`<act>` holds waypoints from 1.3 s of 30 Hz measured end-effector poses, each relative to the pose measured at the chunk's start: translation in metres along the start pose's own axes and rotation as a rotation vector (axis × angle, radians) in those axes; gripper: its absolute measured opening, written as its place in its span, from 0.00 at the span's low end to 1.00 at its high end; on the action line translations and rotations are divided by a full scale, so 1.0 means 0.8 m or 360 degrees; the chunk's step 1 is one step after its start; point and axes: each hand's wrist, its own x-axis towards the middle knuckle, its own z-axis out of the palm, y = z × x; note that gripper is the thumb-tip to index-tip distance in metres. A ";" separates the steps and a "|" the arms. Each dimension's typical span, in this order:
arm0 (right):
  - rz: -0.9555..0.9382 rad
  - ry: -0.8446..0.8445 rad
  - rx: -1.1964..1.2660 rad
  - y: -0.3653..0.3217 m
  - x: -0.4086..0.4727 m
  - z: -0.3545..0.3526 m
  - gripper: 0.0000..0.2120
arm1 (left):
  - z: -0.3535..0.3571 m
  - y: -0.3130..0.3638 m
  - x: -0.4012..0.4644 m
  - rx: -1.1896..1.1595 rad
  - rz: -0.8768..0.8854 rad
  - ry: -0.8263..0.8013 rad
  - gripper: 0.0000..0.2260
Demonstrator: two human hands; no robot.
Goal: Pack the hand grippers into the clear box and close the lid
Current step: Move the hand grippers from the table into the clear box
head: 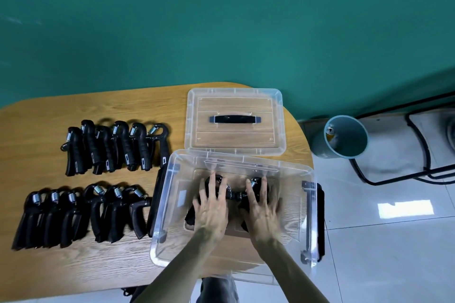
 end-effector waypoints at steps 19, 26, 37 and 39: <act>-0.0337 0.0566 -0.0107 -0.133 -0.082 -0.130 0.29 | -0.153 -0.087 -0.094 0.0018 0.0331 0.0598 0.28; -0.0455 0.0548 -0.0219 -0.259 -0.109 -0.142 0.28 | -0.210 -0.210 -0.124 -0.0033 0.0179 0.0650 0.28; -0.0526 0.0508 -0.0348 -0.479 -0.134 -0.117 0.28 | -0.264 -0.420 -0.167 0.0072 -0.0033 0.0502 0.30; -0.0534 0.0478 -0.0363 -0.505 -0.135 -0.107 0.29 | -0.261 -0.450 -0.173 0.0050 -0.0106 0.0430 0.30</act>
